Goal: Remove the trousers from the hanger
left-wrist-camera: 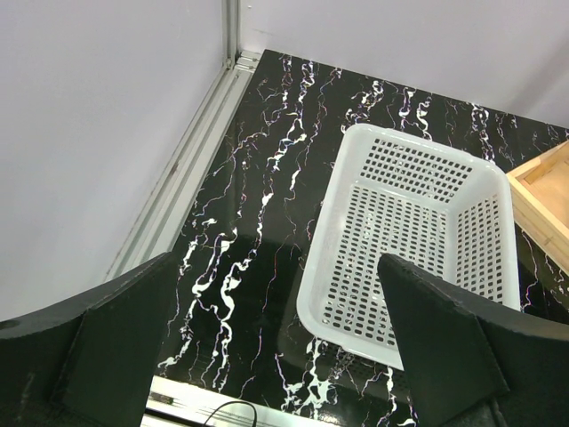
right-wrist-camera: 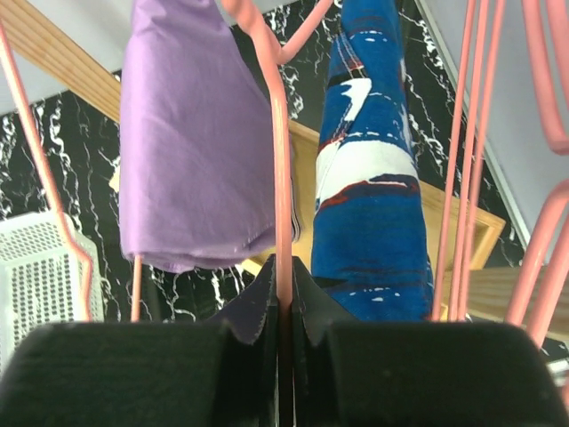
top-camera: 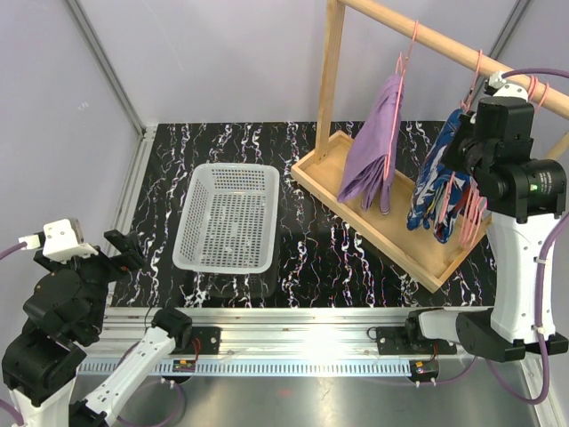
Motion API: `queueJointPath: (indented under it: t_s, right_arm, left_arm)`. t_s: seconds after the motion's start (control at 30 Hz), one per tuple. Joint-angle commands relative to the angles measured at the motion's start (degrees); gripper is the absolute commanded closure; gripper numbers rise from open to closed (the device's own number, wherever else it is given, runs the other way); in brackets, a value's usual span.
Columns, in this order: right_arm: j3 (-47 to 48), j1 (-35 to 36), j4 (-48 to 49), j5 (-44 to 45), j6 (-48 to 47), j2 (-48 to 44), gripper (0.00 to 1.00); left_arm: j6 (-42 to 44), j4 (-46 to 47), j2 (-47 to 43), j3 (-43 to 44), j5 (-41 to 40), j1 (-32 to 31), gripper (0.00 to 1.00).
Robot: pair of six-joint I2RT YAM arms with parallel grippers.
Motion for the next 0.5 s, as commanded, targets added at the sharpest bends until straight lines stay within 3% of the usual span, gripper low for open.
queueJointPath:
  t_s: [0.0,0.47]
  right_arm:
    - [6.0,-0.3,2.2,3.0,-2.3,0.9,1.00]
    - [8.1,-0.3,11.8,1.4,-4.4,-1.6,1.00]
  left_arm:
    - [-0.1,2.0,-0.4,0.2,1.2,-0.2,0.01]
    - [0.1,1.1,-0.5,1.0,0.9,-0.3,0.01]
